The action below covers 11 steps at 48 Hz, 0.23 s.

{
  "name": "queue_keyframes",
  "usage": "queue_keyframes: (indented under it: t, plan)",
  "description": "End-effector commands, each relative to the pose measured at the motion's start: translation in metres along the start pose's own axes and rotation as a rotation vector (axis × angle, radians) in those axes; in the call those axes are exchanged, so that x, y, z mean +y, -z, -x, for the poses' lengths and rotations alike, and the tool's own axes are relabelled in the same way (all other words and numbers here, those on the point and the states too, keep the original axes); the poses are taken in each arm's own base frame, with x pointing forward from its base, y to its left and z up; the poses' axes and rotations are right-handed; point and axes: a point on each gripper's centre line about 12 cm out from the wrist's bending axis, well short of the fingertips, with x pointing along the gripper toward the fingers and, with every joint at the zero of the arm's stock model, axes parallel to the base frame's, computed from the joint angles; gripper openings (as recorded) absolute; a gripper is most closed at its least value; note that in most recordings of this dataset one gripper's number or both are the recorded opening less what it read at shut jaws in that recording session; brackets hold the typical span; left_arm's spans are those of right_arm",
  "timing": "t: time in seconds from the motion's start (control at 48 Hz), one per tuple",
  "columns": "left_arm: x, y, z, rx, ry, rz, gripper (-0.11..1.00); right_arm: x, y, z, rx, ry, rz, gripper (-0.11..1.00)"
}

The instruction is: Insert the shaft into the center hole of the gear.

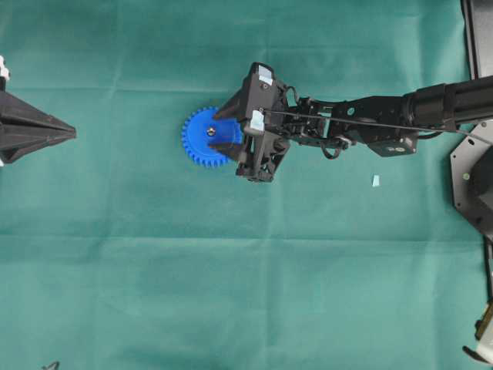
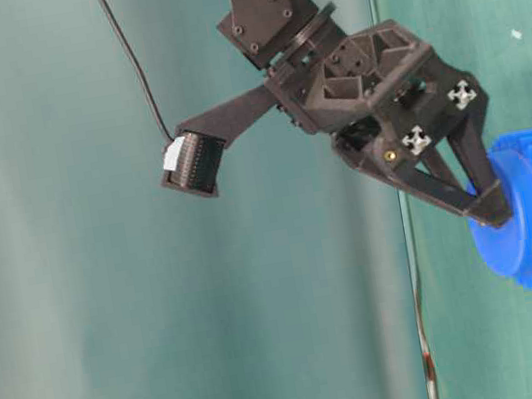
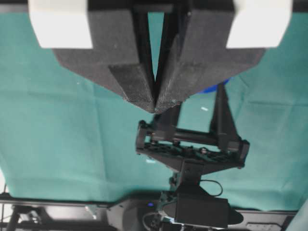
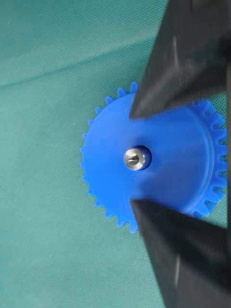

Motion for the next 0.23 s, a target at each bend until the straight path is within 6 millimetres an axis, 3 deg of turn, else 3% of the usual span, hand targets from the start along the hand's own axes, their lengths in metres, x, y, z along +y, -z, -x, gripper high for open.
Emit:
queue_keyframes:
  t: [0.0,0.125,0.209]
  plan:
    - [0.0,-0.009,-0.002,-0.022,-0.002,-0.003,0.0,0.005,-0.028,0.014,-0.081,-0.015,0.001,0.93]
    - [0.0,-0.009,-0.002,-0.022,-0.002,-0.003,0.0,0.006,-0.04,0.027,-0.118,-0.02,0.006,0.84]
    - [0.0,-0.009,-0.002,-0.022,-0.002,-0.003,0.0,0.004,-0.049,0.038,-0.146,-0.021,0.007,0.85]
